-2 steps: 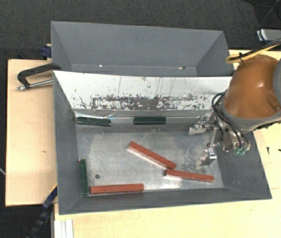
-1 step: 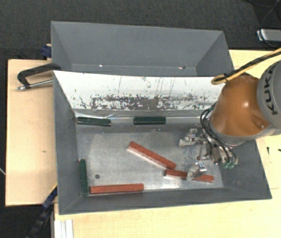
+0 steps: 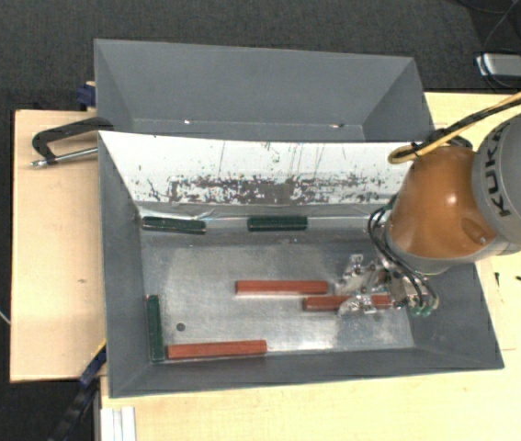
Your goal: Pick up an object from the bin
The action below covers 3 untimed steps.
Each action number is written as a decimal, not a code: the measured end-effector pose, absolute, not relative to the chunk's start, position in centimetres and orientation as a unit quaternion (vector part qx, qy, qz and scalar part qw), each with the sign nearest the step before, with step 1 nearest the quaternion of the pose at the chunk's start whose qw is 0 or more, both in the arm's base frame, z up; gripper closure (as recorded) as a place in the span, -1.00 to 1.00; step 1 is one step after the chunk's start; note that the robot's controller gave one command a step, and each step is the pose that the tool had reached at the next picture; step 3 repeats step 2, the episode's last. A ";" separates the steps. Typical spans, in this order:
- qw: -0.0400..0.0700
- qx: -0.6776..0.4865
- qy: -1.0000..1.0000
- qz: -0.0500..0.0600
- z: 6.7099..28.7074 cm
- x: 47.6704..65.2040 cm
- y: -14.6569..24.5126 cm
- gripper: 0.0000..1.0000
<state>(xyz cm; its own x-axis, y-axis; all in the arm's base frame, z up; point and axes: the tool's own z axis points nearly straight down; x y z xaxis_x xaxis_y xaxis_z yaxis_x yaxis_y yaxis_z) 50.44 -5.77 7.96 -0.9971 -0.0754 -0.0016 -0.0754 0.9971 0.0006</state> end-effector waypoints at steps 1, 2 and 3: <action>0.001 -0.038 0.999 0.000 8.0 50.4 -5.8 1.00; 0.006 -0.028 1.000 0.000 25.2 51.8 -4.7 1.00; 0.006 -0.028 1.000 0.000 25.2 51.8 -4.7 1.00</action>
Offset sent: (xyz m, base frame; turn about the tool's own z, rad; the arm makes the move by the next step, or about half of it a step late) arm 0.0107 0.0098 0.1691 0.0203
